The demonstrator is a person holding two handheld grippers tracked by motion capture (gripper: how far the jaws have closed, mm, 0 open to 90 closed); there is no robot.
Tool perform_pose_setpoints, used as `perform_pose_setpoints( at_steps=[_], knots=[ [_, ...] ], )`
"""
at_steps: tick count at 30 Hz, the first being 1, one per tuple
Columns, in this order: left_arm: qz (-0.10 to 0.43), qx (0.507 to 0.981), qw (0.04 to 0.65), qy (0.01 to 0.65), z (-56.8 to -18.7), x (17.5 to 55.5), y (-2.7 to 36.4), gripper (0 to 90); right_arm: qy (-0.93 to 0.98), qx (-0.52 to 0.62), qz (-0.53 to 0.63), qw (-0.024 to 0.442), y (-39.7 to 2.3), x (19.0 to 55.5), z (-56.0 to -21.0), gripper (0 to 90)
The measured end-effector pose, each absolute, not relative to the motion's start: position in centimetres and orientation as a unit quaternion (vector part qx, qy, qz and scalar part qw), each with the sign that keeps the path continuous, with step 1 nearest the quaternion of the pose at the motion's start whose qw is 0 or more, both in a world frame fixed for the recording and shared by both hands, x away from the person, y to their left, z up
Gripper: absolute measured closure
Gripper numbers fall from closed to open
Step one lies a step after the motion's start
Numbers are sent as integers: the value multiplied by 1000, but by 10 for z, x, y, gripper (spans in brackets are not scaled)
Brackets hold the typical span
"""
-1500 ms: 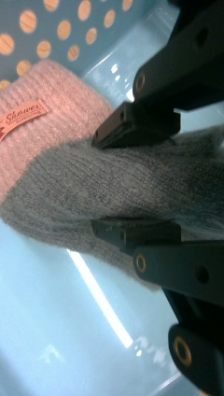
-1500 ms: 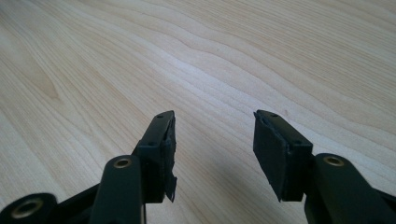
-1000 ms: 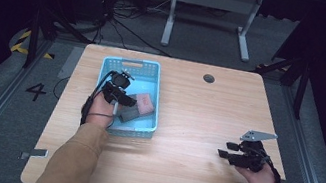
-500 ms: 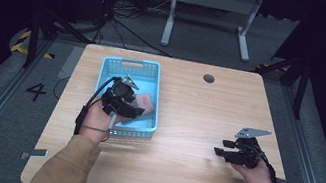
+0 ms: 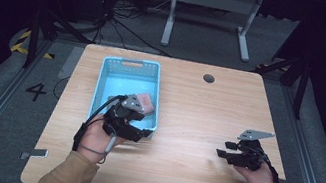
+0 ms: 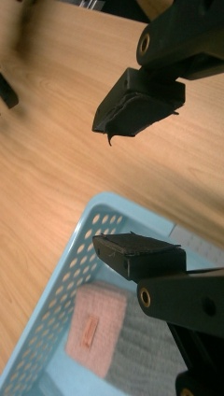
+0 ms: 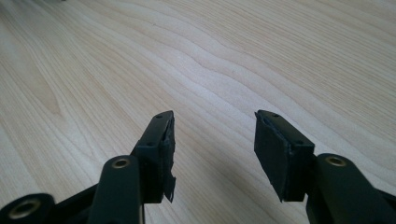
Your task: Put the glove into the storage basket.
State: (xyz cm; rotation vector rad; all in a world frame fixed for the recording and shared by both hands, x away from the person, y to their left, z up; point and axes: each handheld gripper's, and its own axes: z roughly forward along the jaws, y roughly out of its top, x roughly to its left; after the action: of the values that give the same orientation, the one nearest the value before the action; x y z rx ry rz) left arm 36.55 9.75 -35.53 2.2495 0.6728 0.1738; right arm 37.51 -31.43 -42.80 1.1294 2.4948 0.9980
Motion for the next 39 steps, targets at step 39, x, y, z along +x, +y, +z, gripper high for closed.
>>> perform_pose_setpoints(
  at_steps=[39],
  knots=[
    [30, 915, 322, 242, -458, 328, 88, 431, 859, 373, 330, 116, -313, 375, -436, 475]
  ],
)
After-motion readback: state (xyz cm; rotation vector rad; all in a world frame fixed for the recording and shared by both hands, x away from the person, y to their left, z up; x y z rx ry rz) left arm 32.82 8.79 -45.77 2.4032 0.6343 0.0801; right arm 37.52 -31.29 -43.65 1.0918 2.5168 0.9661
